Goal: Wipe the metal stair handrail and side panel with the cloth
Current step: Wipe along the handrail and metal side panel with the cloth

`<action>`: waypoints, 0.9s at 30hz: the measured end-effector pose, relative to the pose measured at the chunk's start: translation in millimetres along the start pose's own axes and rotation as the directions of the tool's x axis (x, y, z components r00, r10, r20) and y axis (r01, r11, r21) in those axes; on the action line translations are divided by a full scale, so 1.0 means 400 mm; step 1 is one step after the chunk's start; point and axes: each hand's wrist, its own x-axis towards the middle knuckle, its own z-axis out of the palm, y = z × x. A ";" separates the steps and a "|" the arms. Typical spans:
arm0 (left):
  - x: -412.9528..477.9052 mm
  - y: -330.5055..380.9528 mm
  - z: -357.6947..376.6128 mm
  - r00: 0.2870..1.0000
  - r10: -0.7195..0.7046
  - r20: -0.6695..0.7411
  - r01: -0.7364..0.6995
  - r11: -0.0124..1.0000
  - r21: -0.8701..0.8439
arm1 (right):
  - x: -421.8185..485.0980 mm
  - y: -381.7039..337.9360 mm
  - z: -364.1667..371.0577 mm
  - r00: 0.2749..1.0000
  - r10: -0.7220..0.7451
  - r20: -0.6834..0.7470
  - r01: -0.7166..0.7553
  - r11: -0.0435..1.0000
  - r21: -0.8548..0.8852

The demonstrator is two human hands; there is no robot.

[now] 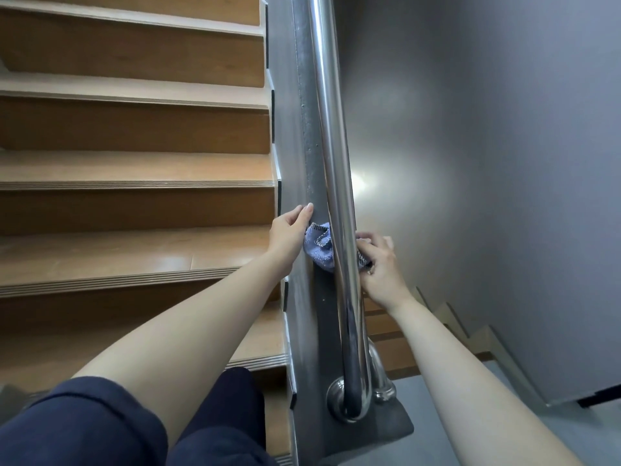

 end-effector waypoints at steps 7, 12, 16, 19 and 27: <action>-0.049 -0.034 0.004 0.999 -0.030 -0.017 0.030 1.000 -0.005 | -0.142 0.005 -0.001 0.993 0.022 0.120 -0.032 0.996 0.085; -0.082 -0.059 0.004 0.998 -0.054 -0.023 0.054 0.998 -0.017 | -0.258 0.022 0.014 0.982 0.056 0.178 -0.072 0.994 0.082; -0.091 -0.069 0.001 0.998 -0.067 -0.015 0.067 0.998 -0.005 | -0.271 0.033 0.010 0.982 0.041 0.183 -0.053 0.997 0.060; -0.093 -0.075 0.002 0.997 -0.068 -0.029 0.067 0.997 -0.028 | -0.230 0.029 0.001 0.983 0.035 0.182 -0.045 0.998 0.051; -0.088 -0.072 -0.011 0.996 -0.078 0.043 0.077 0.997 0.019 | -0.058 -0.006 -0.002 0.998 0.052 -0.019 -0.051 0.997 0.063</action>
